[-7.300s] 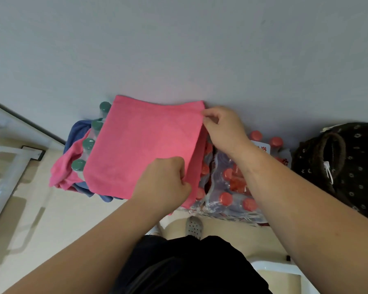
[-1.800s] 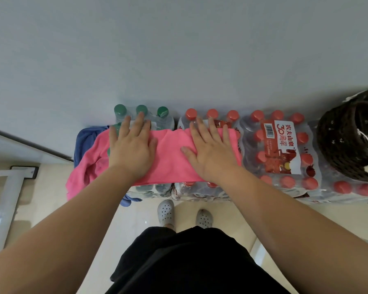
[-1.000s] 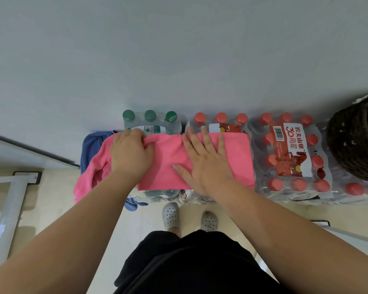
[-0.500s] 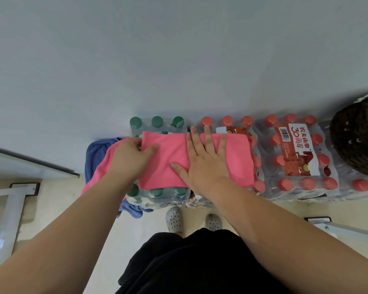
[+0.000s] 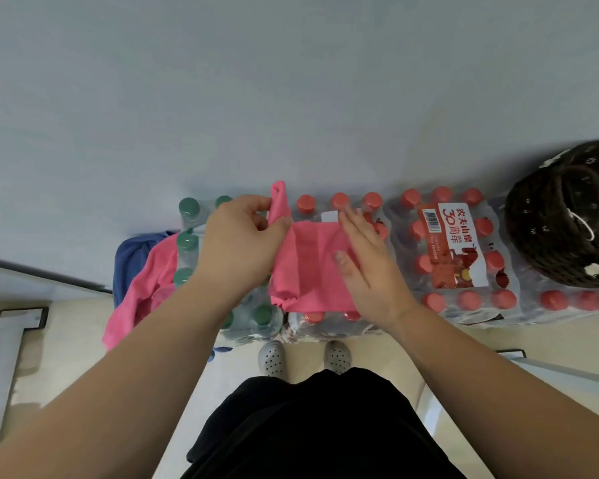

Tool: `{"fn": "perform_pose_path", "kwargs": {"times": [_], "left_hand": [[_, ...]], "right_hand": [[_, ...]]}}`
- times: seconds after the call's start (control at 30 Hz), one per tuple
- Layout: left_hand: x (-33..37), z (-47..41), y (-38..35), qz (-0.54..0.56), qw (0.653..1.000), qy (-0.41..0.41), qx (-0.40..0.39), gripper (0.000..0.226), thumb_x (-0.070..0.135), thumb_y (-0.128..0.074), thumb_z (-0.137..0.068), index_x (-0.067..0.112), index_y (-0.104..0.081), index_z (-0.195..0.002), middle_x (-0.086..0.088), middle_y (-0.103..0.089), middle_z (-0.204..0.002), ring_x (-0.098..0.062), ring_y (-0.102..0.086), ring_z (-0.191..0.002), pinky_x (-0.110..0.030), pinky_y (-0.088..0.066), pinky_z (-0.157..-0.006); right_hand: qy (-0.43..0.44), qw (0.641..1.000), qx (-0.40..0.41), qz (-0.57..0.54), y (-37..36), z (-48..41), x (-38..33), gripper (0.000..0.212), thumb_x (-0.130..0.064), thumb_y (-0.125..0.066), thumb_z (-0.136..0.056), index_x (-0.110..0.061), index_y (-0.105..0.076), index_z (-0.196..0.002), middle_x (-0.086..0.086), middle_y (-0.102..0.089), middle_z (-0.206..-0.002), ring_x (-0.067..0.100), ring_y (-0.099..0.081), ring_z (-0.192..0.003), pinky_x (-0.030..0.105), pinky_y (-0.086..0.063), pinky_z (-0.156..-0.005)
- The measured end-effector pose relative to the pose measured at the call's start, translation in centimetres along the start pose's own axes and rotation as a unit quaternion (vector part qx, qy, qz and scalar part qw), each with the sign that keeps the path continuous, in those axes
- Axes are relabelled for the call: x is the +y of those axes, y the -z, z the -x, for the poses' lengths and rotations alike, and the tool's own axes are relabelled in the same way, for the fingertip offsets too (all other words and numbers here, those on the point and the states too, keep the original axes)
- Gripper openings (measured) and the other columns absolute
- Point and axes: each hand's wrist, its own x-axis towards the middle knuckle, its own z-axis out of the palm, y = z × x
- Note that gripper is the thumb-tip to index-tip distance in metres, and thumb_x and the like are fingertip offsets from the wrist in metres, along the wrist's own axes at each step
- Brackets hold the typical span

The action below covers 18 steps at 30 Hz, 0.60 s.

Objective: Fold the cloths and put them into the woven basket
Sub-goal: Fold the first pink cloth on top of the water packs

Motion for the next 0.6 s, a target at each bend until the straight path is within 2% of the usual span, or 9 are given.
{"fn": "perform_pose_path", "kwargs": {"times": [0.1,0.2,0.27,0.33,0.4,0.5,0.6], "left_hand": [[1.2,0.2,-3.2,-0.062,0.998,-0.024,-0.004,0.014,0.021,-0.066,-0.086,0.031,-0.071,-0.094,0.001,-0.068,-0.062,-0.017,-0.064,-0.059,-0.028,-0.05,-0.059],[1.6,0.3,-6.6,-0.107,0.993,-0.052,-0.003,0.02,0.013,-0.065,-0.085,0.02,-0.073,-0.101,0.004,-0.065,-0.063,-0.011,-0.057,-0.056,-0.015,-0.041,-0.054],[1.8,0.4,-8.8,-0.122,0.989,-0.078,-0.018,0.024,0.01,-0.06,-0.083,0.02,-0.073,-0.101,0.005,-0.061,-0.06,-0.013,-0.054,-0.055,-0.019,-0.037,-0.051],[1.7,0.7,-10.7,-0.154,0.982,-0.091,-0.053,0.018,0.015,-0.056,-0.084,0.025,-0.068,-0.094,0.01,-0.057,-0.059,-0.007,-0.051,-0.053,-0.021,-0.035,-0.054],[1.6,0.8,-12.2,-0.194,0.973,-0.071,-0.1,0.012,0.018,-0.055,-0.088,0.025,-0.061,-0.095,0.008,-0.061,-0.067,-0.012,-0.059,-0.062,-0.026,-0.04,-0.058],[2.1,1.3,-13.2,-0.269,0.951,-0.066,-0.137,0.019,0.018,-0.05,-0.091,0.021,-0.06,-0.106,-0.001,-0.068,-0.078,-0.022,-0.062,-0.069,-0.031,-0.045,-0.061],[1.9,1.8,-12.9,-0.31,0.942,-0.083,-0.096,0.028,0.02,-0.046,-0.094,0.02,-0.064,-0.116,-0.005,-0.072,-0.087,-0.025,-0.064,-0.073,-0.035,-0.05,-0.065]], "right_hand": [[-0.044,0.986,0.074,-0.14,1.9,0.8,1.2,0.066,-0.065,-0.029,-0.097,-0.025,-0.044,-0.147,-0.006,-0.042,-0.152,0.012,-0.036,-0.143,0.049,-0.034,-0.116],[-0.116,0.963,0.056,-0.238,3.0,1.1,2.1,0.066,-0.07,-0.035,-0.092,-0.03,-0.049,-0.143,-0.006,-0.057,-0.139,0.009,-0.05,-0.131,0.047,-0.043,-0.109],[-0.124,0.957,0.022,-0.262,3.7,1.3,2.7,0.06,-0.068,-0.043,-0.091,-0.036,-0.05,-0.141,-0.01,-0.061,-0.134,0.007,-0.055,-0.126,0.044,-0.046,-0.107],[-0.11,0.954,-0.019,-0.28,4.4,1.4,3.3,0.05,-0.054,-0.052,-0.094,-0.039,-0.048,-0.142,-0.011,-0.066,-0.125,0.004,-0.06,-0.118,0.037,-0.049,-0.103],[-0.104,0.951,-0.053,-0.288,4.9,1.5,3.8,0.048,-0.041,-0.057,-0.097,-0.045,-0.044,-0.143,-0.01,-0.068,-0.118,0.003,-0.062,-0.113,0.031,-0.049,-0.1],[-0.089,0.959,-0.067,-0.262,5.2,1.3,4.3,0.054,-0.037,-0.058,-0.098,-0.055,-0.035,-0.143,-0.007,-0.064,-0.129,0.002,-0.057,-0.121,0.027,-0.044,-0.106],[-0.061,0.975,-0.06,-0.205,5.3,0.8,4.5,0.042,-0.028,-0.058,-0.099,-0.033,-0.052,-0.141,-0.01,-0.058,-0.132,0.0,-0.052,-0.124,0.026,-0.039,-0.111]]}}
